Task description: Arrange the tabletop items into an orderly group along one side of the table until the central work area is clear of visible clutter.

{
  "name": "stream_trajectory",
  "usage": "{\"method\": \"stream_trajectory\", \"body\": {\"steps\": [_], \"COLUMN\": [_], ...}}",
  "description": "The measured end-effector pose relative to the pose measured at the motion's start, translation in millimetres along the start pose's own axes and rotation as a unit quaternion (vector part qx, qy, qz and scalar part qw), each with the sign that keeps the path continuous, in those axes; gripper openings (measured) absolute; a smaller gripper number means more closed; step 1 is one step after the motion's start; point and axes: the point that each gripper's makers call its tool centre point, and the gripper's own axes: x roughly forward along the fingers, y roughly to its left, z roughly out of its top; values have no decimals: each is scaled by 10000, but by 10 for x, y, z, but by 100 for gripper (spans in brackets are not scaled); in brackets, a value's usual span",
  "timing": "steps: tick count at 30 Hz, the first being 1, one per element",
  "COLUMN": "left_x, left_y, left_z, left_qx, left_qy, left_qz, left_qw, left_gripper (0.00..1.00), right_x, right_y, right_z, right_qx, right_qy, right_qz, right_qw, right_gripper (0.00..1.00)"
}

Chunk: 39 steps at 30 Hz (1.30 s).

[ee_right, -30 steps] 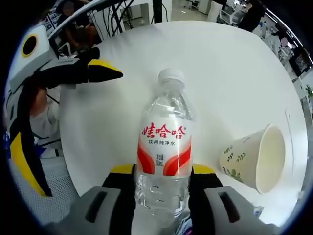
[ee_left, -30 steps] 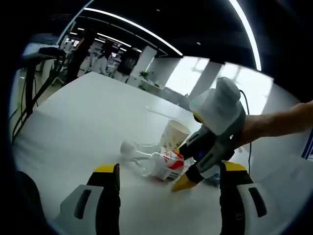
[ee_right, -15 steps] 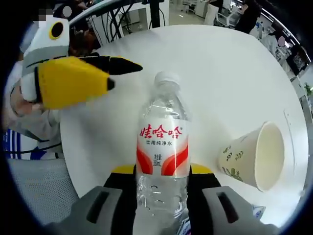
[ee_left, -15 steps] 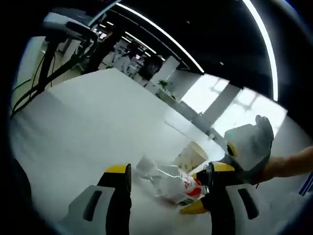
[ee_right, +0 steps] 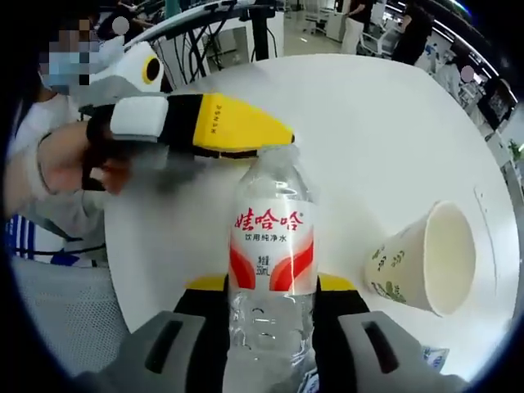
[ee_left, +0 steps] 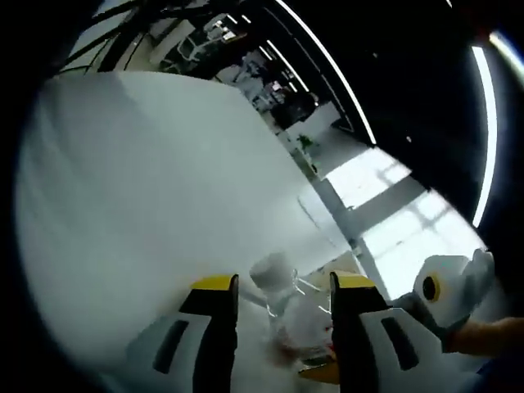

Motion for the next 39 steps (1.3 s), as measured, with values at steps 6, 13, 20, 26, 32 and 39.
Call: {"method": "stream_trajectory", "body": {"steps": [6, 13, 20, 26, 32, 39], "left_x": [74, 76, 76, 73, 71, 20], "left_y": [42, 61, 35, -80, -200, -419], "left_z": [-18, 19, 81, 211, 255, 411], "left_qx": [27, -157, -420, -223, 65, 532], "left_qy": [9, -105, -210, -330, -311, -458], "left_qz": [-15, 23, -47, -191, -310, -461], "left_qw": [10000, 9998, 9989, 9990, 9990, 9965], "left_gripper": [33, 29, 23, 20, 20, 19], "right_x": [22, 36, 3, -95, -167, -283], "right_y": [12, -8, 8, 43, 47, 14], "right_z": [45, 69, 27, 17, 67, 223], "right_qx": [-134, -79, -66, 79, 175, 288], "right_qy": [-195, -341, -433, -682, -1010, -1484], "right_qz": [31, 21, -33, -128, -330, -477], "right_qw": [9997, 9994, 9990, 9976, 9942, 9874], "right_gripper": [35, 35, 35, 35, 35, 35]}}
